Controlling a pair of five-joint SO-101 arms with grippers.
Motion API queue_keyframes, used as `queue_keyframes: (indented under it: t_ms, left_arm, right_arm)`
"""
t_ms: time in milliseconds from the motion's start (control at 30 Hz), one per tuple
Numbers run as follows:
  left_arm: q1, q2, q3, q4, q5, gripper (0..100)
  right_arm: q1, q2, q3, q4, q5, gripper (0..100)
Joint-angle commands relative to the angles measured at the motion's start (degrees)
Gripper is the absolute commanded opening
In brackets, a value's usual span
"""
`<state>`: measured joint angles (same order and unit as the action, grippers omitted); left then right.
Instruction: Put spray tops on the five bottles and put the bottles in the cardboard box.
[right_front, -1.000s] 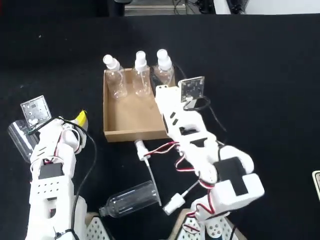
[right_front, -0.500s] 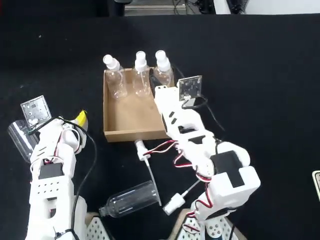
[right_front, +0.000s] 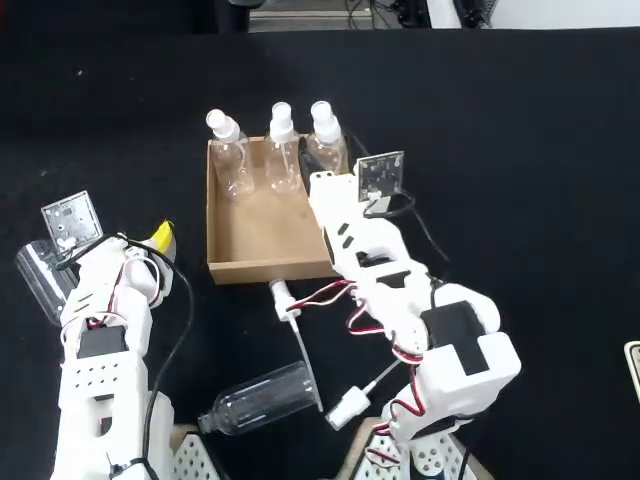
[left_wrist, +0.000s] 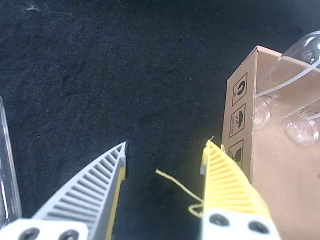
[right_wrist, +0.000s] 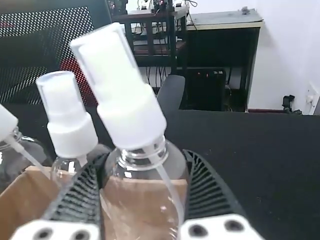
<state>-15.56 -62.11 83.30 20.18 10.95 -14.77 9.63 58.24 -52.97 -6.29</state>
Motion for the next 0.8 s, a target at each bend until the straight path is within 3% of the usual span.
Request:
queue_keyframes:
  t_ms: [0, 233, 767]
  left_arm:
    - [-0.4, -0.6, -0.7, -1.2, 0.0, 23]
    - [-0.4, -0.6, -0.7, -1.2, 0.0, 23]
    - [-0.4, -0.6, -0.7, -1.3, 0.0, 23]
  right_arm:
    - [-0.4, -0.3, -3.6, -1.9, 0.1, 1.1]
    - [0.2, -0.2, -3.6, -2.2, 0.1, 1.1]
    - [2.7, 10.8, -5.1, -16.0, 0.2, 1.1]
